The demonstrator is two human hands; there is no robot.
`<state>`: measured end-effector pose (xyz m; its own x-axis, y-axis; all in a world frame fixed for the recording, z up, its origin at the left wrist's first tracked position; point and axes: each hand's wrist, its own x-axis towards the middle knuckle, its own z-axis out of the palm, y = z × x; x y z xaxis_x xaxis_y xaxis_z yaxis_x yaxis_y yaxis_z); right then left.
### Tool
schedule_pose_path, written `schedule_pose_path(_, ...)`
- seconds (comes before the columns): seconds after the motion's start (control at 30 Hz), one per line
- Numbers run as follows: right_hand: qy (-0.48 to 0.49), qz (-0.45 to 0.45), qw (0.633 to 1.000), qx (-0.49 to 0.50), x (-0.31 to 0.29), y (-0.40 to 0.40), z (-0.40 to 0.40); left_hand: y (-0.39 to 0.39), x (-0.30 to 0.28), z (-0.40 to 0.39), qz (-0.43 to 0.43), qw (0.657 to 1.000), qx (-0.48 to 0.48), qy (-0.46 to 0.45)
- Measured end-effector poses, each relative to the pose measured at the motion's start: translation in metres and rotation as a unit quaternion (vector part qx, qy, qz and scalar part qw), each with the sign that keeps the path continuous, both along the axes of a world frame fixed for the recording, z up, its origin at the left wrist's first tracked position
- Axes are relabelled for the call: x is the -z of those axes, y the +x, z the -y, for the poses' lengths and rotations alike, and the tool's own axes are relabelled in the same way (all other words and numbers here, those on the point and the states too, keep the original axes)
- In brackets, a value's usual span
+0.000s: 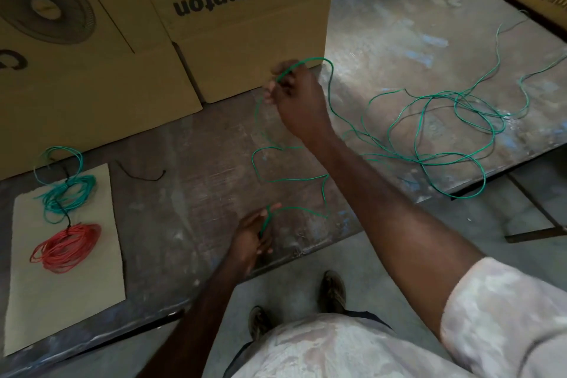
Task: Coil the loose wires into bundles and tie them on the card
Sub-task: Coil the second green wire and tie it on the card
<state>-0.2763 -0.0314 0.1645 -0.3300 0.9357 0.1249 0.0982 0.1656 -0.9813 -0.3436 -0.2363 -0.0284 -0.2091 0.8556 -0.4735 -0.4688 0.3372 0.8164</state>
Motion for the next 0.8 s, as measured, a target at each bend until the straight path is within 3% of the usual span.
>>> schedule_pose_path(0.03,-0.018,0.043,0.999,-0.026,-0.005,-0.008,-0.006,0.006,0.001,0.003,-0.012,1.0,0.022,-0.011)
schedule_pose_path(0.07,-0.015,0.153,0.986,-0.059,-0.006,-0.012,-0.01,0.012,0.0,0.005,-0.024,0.999,0.039,-0.018)
schedule_pose_path(0.13,-0.007,0.404,0.904,-0.142,0.004,-0.013,-0.004,0.021,-0.004,0.007,-0.039,0.997,0.059,-0.026)
schedule_pose_path(0.2,0.01,0.513,0.83,-0.221,0.027,-0.01,0.012,0.025,-0.009,0.006,-0.031,0.997,0.057,-0.033)
schedule_pose_path(0.23,0.004,0.524,0.818,-0.236,0.041,-0.006,0.021,0.025,-0.012,0.005,-0.024,0.998,0.054,-0.035)
schedule_pose_path(0.3,-0.023,0.505,0.833,-0.227,0.066,0.006,0.039,0.026,-0.015,0.004,-0.004,0.999,0.042,-0.031)
schedule_pose_path(0.4,0.03,0.448,0.871,-0.2,0.092,0.031,0.062,0.026,-0.018,0.004,0.056,0.998,0.005,-0.036)
schedule_pose_path(0.53,0.088,0.291,0.936,-0.18,0.097,0.066,0.077,0.02,-0.028,0.003,0.112,0.993,-0.038,-0.026)
schedule_pose_path(0.7,0.108,0.268,0.916,-0.279,0.1,0.103,0.086,0.004,-0.044,0.002,0.168,0.985,-0.025,0.016)
schedule_pose_path(0.8,0.131,0.236,0.943,-0.197,0.107,0.11,0.073,-0.002,-0.058,0.009,0.193,0.98,0.045,0.009)
